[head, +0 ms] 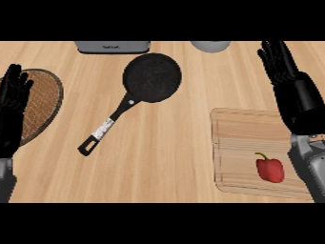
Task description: Pick the bell pepper from the cutting board and place it in the pan
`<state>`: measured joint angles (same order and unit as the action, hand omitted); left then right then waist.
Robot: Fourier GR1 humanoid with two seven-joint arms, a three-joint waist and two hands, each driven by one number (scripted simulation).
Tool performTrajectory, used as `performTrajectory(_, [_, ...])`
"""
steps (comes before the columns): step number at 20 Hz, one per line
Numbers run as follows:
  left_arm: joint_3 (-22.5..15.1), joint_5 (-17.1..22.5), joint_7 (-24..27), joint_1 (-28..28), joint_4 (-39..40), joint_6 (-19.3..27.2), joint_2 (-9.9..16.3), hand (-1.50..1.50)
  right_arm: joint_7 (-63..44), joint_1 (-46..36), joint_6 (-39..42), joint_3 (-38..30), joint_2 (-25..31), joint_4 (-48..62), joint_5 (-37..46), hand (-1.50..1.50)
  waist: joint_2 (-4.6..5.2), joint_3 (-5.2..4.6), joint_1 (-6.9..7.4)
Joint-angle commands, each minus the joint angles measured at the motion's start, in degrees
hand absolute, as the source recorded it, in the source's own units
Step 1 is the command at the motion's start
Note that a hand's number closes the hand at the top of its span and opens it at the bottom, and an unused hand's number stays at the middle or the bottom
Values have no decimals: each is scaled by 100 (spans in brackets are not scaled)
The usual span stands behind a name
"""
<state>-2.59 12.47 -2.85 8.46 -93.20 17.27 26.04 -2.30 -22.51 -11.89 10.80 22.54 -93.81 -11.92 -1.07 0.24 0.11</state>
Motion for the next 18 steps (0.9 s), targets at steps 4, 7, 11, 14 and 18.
performTrajectory(4, [91,-316,-641,-343,910,-116,450,0,413,316,1325,335,232,-621,-510,-150,131,-17,-50])
performTrajectory(7, [14,-304,-768,-608,985,-13,324,0,1312,142,-169,-1026,-920,-1117,-1194,-150,-70,297,-542])
performTrajectory(11, [18,-391,-970,-824,1374,-49,436,0,1215,1458,-362,-1115,-48,-288,-196,150,134,20,-494])
performTrajectory(14, [-35,-446,-1059,-561,1504,-181,437,0,2851,2694,223,-1123,-115,-660,-184,-150,102,-9,-286])
performTrajectory(18, [-67,-593,-894,-354,1870,-329,360,0,3907,3505,1249,-1460,564,-506,-74,-150,103,-20,-175])
